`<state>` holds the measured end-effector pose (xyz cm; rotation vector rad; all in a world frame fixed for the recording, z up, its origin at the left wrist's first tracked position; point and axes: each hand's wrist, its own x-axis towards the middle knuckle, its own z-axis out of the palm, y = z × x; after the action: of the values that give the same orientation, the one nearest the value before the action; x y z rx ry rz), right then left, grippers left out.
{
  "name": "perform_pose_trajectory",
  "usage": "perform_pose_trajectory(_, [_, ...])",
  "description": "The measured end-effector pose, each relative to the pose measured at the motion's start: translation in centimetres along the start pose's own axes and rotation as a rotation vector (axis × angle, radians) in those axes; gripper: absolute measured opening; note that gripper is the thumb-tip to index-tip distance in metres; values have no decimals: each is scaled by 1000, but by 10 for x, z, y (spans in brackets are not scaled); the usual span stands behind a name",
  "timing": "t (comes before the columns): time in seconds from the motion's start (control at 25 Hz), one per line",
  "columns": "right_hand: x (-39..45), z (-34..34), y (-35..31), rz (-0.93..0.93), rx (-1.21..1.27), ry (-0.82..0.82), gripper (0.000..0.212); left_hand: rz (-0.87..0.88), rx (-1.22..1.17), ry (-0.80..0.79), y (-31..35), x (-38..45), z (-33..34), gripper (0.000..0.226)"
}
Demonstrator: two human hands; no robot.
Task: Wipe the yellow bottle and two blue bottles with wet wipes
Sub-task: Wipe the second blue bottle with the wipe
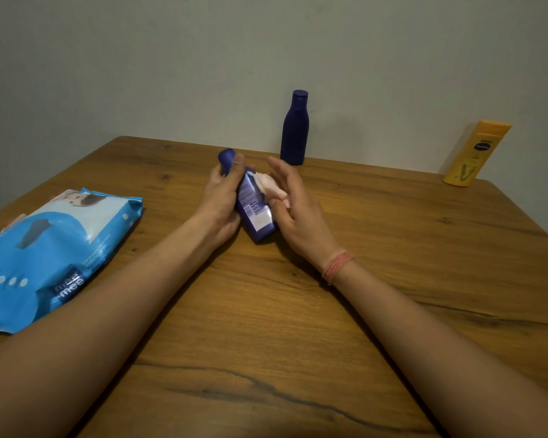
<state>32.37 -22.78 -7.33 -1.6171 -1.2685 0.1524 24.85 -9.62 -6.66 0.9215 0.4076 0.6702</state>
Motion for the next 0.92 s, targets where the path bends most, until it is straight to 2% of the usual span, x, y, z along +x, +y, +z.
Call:
perform_pose_trajectory(0.12, [3, -6, 5, 41, 49, 179, 32, -69, 21, -172, -11, -8, 10, 45])
perform_pose_trajectory(0.2, [4, -9, 6, 68, 13, 193, 24, -115, -51, -191, -12, -9, 12, 45])
perform_pose_trajectory(0.32, [1, -5, 4, 3, -166, 76, 32, -110, -173, -66, -5, -3, 6, 44])
perform_pose_trajectory(0.44, [-3, 5, -1, -38, -228, -79, 41, -35, -264, 77, 5, 4, -4, 44])
perform_pose_trajectory(0.56, [-2, 2, -2, -101, -329, -13, 36, -75, -155, 23, 4, 1, -2, 45])
perform_pose_trajectory(0.68, [0, -8, 2, -86, -268, 195, 33, -77, 92, -183, -4, -7, 3, 40])
perform_pose_trajectory(0.76, [2, -13, 3, -83, -211, 274, 29, -62, 243, -282, -7, -9, 5, 38])
perform_pose_trajectory(0.84, [3, -13, 3, -110, -233, 280, 25, -63, 264, -293, -5, -9, 4, 39])
perform_pose_trajectory(0.92, [2, -11, 1, -145, -258, 230, 21, -30, 193, -205, -3, -5, 0, 41])
